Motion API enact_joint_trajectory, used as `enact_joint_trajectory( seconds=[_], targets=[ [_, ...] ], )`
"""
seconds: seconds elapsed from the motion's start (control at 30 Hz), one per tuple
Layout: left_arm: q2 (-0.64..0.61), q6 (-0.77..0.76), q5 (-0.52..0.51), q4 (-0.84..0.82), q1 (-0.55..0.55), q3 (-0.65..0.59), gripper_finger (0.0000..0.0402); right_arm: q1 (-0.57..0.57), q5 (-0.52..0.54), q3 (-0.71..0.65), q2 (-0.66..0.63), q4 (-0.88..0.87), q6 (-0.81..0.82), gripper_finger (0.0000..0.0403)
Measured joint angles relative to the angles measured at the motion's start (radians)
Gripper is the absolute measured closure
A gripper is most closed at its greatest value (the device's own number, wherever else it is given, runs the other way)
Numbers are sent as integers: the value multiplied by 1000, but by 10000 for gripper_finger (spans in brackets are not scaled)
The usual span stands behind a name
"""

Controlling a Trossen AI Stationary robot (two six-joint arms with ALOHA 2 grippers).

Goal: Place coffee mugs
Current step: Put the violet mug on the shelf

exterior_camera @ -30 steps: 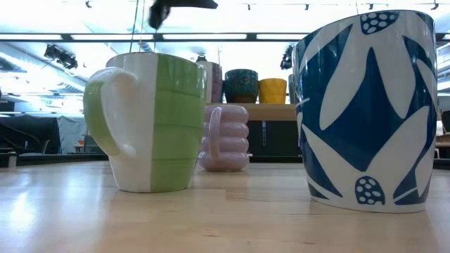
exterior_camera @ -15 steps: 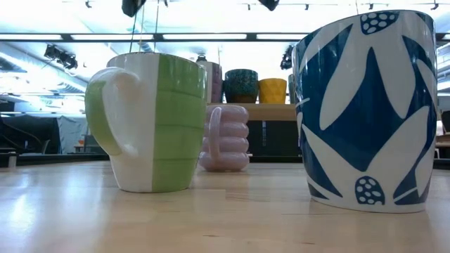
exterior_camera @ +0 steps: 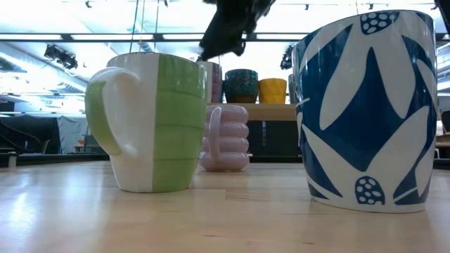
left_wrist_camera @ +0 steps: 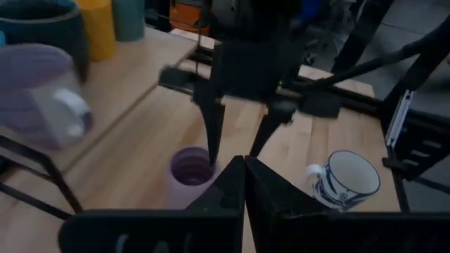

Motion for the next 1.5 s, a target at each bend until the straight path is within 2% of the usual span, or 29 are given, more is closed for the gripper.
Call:
enact_joint_trajectory(
  seconds=[0.17, 0.37, 0.57, 0.83, 1.13, 1.5],
  targets=[
    [-69, 28, -5, -54, 1, 0, 387, -10, 46, 0, 39, -13, 89, 190],
    [-124, 61, -3, -73, 1, -37, 387, -10, 141, 0, 39, -35, 130, 193],
    [-225, 42, 45, 62, 28, -194, 387, -25, 136, -18, 39, -29, 128, 194],
    [-331, 6, -22, 235, 27, -351, 386, -21, 129, -70, 38, -11, 195, 195],
    [-336, -54, -51, 353, 27, -452, 386, -25, 134, -130, 38, 32, 235, 195],
    [-336, -46, -78, 407, 27, -453, 386, -22, 142, -132, 38, 131, 178, 195]
  ],
)
